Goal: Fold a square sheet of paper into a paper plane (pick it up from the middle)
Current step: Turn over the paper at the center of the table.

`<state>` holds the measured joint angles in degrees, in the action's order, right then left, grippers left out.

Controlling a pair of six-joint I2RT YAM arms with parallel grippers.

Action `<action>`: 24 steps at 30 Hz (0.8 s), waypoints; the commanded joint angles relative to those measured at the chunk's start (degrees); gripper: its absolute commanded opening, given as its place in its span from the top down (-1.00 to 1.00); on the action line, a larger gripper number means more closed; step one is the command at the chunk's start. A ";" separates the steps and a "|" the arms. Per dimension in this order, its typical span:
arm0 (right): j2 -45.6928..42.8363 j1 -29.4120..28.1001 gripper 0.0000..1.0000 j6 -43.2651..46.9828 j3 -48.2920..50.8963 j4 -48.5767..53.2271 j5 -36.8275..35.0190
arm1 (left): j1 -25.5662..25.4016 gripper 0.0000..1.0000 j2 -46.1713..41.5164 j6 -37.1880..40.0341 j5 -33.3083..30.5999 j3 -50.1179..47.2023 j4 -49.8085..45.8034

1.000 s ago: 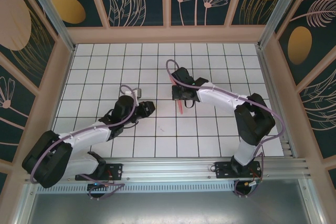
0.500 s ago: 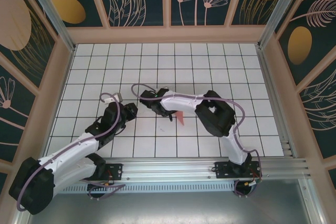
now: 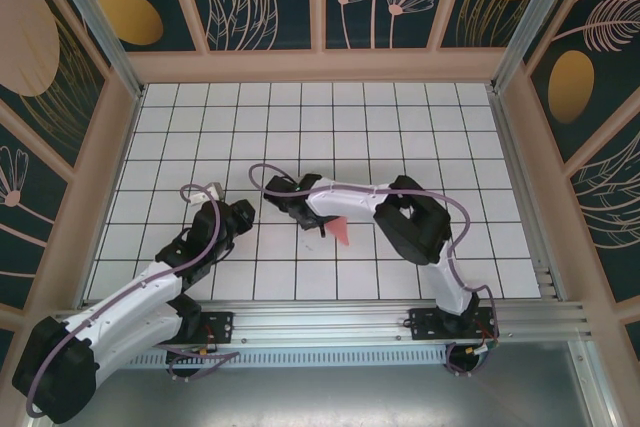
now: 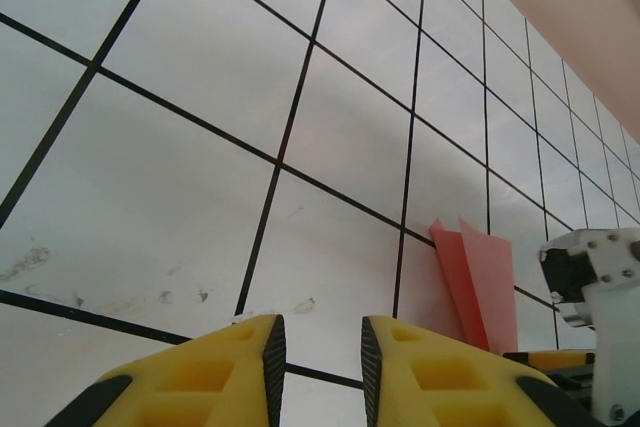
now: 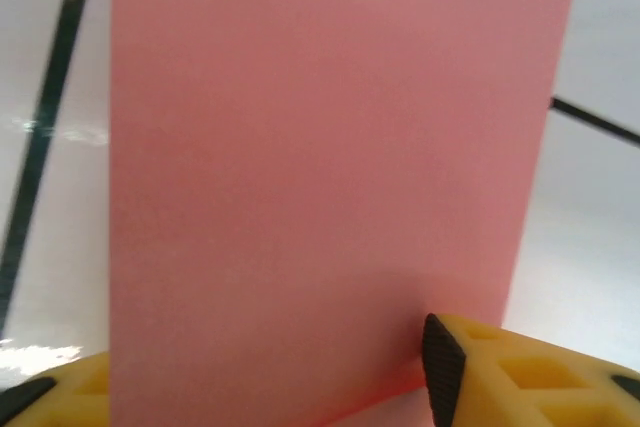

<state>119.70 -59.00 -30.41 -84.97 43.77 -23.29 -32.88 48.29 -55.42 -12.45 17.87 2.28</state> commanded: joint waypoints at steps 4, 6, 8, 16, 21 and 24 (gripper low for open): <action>-9.10 1.67 -0.45 1.41 8.52 -15.68 21.09 | 0.45 0.40 1.48 0.76 2.04 -0.38 0.07; -11.31 2.54 -0.50 1.32 10.16 -17.27 22.18 | 0.45 0.39 2.10 0.96 2.42 -0.10 0.38; -13.38 3.09 -0.53 1.49 11.33 -18.18 22.15 | 0.50 0.39 2.67 1.13 2.96 -0.04 1.11; -22.54 8.46 0.08 0.40 20.21 -25.11 29.14 | 0.45 0.39 6.61 3.82 7.99 1.10 4.82; -25.73 11.90 0.64 -0.35 27.30 -32.20 36.91 | 0.45 0.41 11.82 5.09 13.98 2.25 9.25; -26.32 13.31 0.71 -0.12 29.66 -33.07 38.64 | 0.45 0.43 15.20 5.80 17.54 2.86 11.86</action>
<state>95.24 -46.46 -30.57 -57.43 14.63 10.37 -32.88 61.52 -51.70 -0.10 18.79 9.28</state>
